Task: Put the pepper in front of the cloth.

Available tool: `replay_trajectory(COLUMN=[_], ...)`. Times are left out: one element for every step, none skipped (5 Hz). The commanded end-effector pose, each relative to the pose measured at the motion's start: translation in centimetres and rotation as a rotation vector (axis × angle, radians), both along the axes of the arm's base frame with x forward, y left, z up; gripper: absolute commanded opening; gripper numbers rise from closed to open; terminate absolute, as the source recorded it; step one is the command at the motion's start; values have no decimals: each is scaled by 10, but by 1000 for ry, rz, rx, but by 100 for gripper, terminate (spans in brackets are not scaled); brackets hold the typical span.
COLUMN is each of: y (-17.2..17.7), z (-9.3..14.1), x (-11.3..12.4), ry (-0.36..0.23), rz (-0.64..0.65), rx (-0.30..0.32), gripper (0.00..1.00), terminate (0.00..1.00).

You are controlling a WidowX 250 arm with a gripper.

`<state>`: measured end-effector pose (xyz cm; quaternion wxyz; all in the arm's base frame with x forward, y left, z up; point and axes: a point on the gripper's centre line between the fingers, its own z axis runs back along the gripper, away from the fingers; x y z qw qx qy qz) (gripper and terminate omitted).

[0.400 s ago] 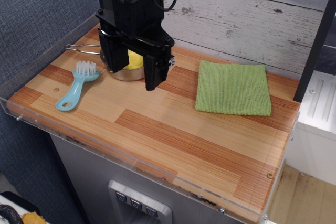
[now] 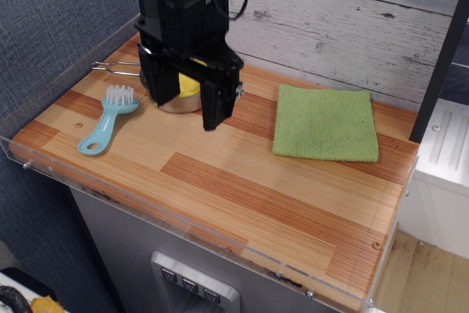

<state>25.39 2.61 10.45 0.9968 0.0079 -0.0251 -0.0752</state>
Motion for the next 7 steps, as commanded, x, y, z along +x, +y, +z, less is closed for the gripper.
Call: replay_trajectory(y=[52,78,92,100,111,122,130], z=[-10,-13,-13,-8,-12,-25,-34], x=[16,26,33,49,59,63,68], ry=[20,29,24,0,11,51,82], rz=[88,129,173,191,221,271,312], rx=[18,46,38,33,49,59,73], gripper=[100,100,100,100,100,100,100], terminate=[0,0,0,0,0,0,0])
